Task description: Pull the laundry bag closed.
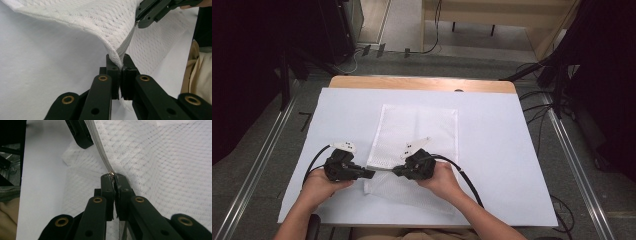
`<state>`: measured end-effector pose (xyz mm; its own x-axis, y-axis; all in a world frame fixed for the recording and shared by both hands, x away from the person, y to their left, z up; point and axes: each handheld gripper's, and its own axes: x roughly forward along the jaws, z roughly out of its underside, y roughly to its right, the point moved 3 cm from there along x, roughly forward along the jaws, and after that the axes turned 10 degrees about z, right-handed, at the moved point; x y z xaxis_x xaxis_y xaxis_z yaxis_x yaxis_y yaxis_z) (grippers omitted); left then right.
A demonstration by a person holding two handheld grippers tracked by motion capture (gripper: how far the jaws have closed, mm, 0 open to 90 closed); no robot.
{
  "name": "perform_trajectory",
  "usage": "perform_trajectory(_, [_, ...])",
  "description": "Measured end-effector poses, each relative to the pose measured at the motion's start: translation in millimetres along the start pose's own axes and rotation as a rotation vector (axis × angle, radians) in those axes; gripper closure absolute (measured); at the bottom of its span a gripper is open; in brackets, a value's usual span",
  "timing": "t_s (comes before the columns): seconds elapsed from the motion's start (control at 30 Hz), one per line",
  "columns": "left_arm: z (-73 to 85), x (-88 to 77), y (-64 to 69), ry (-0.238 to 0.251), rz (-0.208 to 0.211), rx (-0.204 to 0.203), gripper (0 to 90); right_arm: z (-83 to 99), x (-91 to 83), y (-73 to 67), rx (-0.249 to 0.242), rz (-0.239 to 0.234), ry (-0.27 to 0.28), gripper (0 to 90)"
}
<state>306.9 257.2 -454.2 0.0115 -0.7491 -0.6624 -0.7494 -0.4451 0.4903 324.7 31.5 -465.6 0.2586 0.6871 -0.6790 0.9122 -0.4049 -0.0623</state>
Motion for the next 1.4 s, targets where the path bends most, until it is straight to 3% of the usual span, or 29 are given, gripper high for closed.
perform_trajectory(0.5, [-0.8,-0.5,-0.3,0.008,-0.010,0.003,87.9,11.2,-11.4,12.0,0.036,0.003,-0.012,88.3])
perform_trajectory(1.4, [-0.1,-2.2,-0.5,0.016,-0.017,-0.003,87.9,26.5,-23.7,16.4,0.035,0.018,-0.043,88.3])
